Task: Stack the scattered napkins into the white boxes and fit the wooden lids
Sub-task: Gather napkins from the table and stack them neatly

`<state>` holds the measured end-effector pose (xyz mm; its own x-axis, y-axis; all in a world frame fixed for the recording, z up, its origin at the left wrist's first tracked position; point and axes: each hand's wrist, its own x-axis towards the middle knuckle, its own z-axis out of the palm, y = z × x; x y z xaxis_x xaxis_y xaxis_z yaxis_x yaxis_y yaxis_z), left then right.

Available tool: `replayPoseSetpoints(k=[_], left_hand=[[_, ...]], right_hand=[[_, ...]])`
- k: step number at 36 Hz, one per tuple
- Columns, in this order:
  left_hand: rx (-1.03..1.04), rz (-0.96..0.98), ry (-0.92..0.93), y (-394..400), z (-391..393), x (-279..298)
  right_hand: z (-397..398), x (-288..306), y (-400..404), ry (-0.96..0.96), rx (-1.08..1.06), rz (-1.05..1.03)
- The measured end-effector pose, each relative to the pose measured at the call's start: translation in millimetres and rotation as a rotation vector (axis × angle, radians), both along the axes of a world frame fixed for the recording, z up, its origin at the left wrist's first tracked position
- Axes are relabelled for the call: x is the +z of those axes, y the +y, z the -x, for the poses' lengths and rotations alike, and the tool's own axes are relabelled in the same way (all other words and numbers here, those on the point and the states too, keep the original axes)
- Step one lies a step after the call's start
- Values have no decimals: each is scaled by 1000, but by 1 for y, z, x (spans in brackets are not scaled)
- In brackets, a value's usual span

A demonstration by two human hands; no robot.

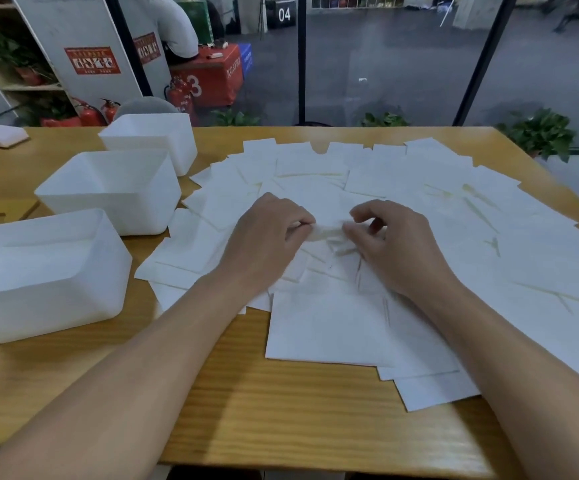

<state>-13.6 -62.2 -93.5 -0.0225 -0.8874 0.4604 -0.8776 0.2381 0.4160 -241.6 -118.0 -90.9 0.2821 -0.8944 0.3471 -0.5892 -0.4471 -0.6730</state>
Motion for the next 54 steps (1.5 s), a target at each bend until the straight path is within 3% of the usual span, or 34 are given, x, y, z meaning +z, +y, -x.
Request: replayPoseSetpoints(k=[10, 16, 20, 24, 29, 33, 39, 54], left_hand=[[-84, 1, 296, 32, 7, 7], [-248, -87, 309, 45, 15, 14], [-120, 54, 295, 39, 6, 15], [-72, -77, 307, 40, -3, 20], [-140, -100, 624, 44, -6, 29], [-186, -234, 691, 61, -17, 36], [-254, -496, 522, 77, -19, 32], [-211, -453, 223, 74, -15, 21]], right_hand=[[-3, 9, 6, -83, 18, -183], [5, 13, 14, -217, 147, -233], [11, 18, 19, -172, 281, -212], [17, 32, 27, -173, 441, -209], [21, 42, 32, -174, 448, -177], [34, 50, 35, -41, 418, -338], [41, 51, 36, 222, 437, -500], [39, 45, 32, 361, 450, -425]])
